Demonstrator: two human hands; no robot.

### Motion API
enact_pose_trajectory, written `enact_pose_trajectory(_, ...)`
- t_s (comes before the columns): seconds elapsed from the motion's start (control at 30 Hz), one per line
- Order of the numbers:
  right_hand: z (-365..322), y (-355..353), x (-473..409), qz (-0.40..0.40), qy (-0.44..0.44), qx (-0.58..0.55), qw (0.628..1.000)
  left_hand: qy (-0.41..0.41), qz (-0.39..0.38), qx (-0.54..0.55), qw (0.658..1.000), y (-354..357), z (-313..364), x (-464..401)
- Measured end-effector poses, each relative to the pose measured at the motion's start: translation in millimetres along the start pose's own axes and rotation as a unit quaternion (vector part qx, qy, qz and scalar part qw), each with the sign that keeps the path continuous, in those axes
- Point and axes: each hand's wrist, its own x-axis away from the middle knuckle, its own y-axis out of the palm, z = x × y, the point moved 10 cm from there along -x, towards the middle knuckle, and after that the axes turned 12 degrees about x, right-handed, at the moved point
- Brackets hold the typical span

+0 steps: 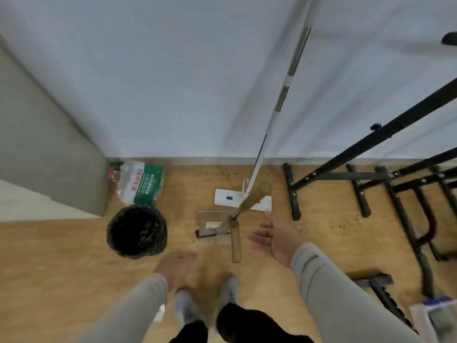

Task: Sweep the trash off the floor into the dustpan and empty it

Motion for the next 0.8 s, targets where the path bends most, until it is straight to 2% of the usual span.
enact_pose_trajectory(0.07,-30.9,17.5,-7.2,-0.045,0.003,0.043,0.998,0.06,-0.016,-0.038,0.997,25.7,32.7,-14.3)
enact_pose_trajectory(0.17,-66.8,53.0,4.8,-0.156,0.033,0.098,0.982,0.096,-0.031,-0.038,0.994,86.4,73.8,-25.9)
enact_pose_trajectory(0.27,-77.7,76.3,16.5,-0.215,0.057,0.14,0.965,0.117,0.018,-0.036,0.992,121.9,86.4,-42.1)
enact_pose_trajectory(0.33,-79.8,79.4,17.0,-0.217,0.074,0.132,0.964,0.119,0.099,-0.041,0.987,119.6,90.0,-43.5)
enact_pose_trajectory(0.4,-78.7,72.6,6.8,-0.203,0.094,0.117,0.968,0.118,0.149,-0.015,0.982,113.8,92.8,-39.7)
enact_pose_trajectory(0.5,-84.8,60.9,0.1,-0.187,0.118,0.12,0.968,0.087,0.149,0.061,0.983,112.0,74.5,-40.5)
enact_pose_trajectory(0.6,-114.7,40.5,-5.5,-0.163,0.121,0.058,0.977,0.051,0.156,0.053,0.985,108.1,33.6,-21.4)
enact_pose_trajectory(0.63,-124.0,35.7,-6.9,-0.157,0.115,0.075,0.978,0.045,0.171,0.049,0.983,102.1,18.6,-11.9)
enact_pose_trajectory(0.7,-130.0,29.7,-8.5,-0.148,0.1,0.185,0.966,0.035,0.198,0.029,0.979,90.4,0.5,3.7)
enact_pose_trajectory(0.8,-118.4,34.3,-6.2,-0.146,0.087,0.346,0.923,0.03,0.228,0.045,0.972,66.3,-9.2,32.5)
